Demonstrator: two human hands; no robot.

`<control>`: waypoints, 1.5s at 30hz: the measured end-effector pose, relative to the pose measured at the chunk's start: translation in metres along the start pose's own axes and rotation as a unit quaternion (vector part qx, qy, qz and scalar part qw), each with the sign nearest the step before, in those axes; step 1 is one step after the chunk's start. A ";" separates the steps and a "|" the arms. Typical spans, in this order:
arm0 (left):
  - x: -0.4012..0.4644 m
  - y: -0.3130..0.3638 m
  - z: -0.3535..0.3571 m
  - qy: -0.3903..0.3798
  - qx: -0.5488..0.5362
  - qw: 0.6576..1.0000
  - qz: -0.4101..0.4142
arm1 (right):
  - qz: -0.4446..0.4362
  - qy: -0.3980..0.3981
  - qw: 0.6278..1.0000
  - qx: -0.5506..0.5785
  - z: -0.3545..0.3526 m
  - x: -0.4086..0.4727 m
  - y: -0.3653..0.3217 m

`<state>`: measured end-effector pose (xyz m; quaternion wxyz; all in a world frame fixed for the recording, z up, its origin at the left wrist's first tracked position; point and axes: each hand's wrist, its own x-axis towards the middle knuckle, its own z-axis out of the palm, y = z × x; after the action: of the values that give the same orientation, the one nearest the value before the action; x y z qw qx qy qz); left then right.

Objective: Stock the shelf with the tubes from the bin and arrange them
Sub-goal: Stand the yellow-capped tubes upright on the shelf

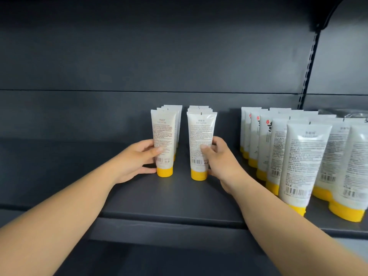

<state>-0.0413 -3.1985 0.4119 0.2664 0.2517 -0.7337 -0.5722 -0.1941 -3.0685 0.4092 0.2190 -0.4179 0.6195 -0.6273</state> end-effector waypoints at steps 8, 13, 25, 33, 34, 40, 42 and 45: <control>-0.002 0.001 0.002 0.004 0.003 1.000 0.001 | 0.006 0.010 1.000 -0.007 0.001 -0.004 -0.003; 0.001 0.000 -0.001 0.012 -0.007 1.000 -0.007 | 0.006 0.023 1.000 -0.016 0.000 -0.005 -0.002; -0.060 0.009 0.000 0.203 0.151 0.967 0.021 | -0.002 0.105 0.973 -0.207 -0.013 -0.082 -0.017; -0.224 0.034 0.035 0.224 0.426 0.856 0.190 | -0.108 0.066 0.894 -0.430 -0.009 -0.239 -0.053; -0.245 0.033 0.041 0.219 0.450 0.843 0.196 | -0.115 0.067 0.881 -0.453 -0.007 -0.262 -0.057; -0.371 0.013 0.061 0.191 0.537 0.787 0.235 | -0.140 0.062 0.830 -0.536 0.013 -0.391 -0.061; -0.405 0.002 0.061 0.183 0.537 0.787 0.242 | -0.148 0.056 0.834 -0.528 0.024 -0.423 -0.055; -0.454 -0.021 0.055 0.168 0.539 0.793 0.228 | -0.137 0.035 0.841 -0.522 0.046 -0.466 -0.039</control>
<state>0.2546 -2.8587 0.3334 0.3291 0.2723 -0.9031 0.0444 0.1101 -2.7211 0.3236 -0.1413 -0.5284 0.7993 -0.2490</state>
